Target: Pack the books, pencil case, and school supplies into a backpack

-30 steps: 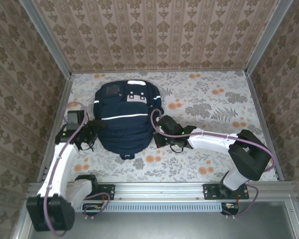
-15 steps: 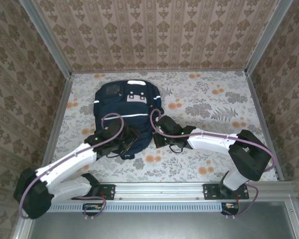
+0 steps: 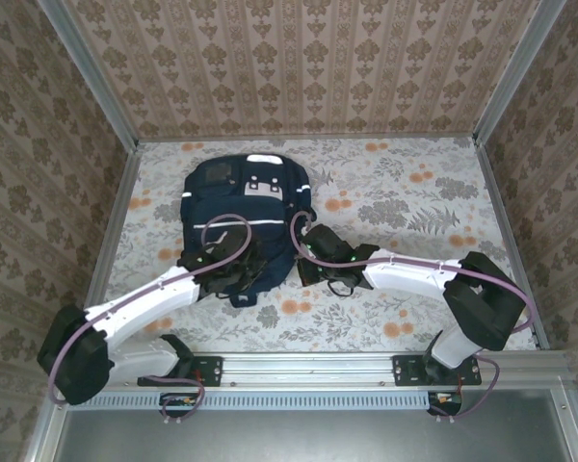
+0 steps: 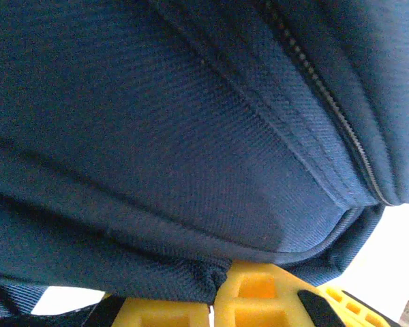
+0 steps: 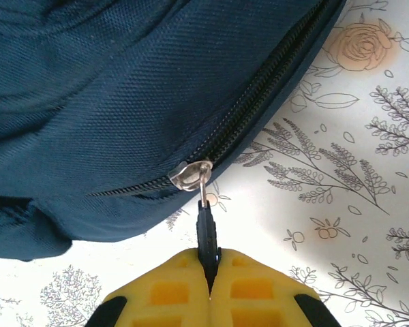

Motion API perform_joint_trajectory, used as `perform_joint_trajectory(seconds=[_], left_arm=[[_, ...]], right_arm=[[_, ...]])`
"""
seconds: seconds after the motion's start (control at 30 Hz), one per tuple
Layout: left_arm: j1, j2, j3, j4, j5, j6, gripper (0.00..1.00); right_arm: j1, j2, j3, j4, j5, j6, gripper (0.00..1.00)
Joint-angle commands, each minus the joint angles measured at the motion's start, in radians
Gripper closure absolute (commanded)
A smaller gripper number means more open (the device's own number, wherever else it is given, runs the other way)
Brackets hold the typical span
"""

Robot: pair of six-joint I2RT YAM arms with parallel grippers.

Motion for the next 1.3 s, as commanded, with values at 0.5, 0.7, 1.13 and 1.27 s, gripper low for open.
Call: perform_joint_trajectory(seconds=[0.5,0.7,1.13,1.27], left_arm=[[0.024,-0.414,-0.056,-0.264,-0.097,0.053,1.0],[0.023,-0.311,-0.029,-0.164,-0.014,0.083,1.0],[-0.08,0.094,0.14,0.203,-0.026,0.057,1.0],[-0.09,0.226,0.24,0.245,-0.02,0.092,1.0]], right_arm=[[-0.312,0.277,0.227,-0.057,0.1,-0.138,1.0],[-0.341,0.295,0.278,-0.078,0.107,-0.151,1.0],[-0.362,0.063,0.265,-0.147,0.177,-0.147,0.46],[-0.37,-0.067,0.215,-0.164,0.234,-0.158,0.39]])
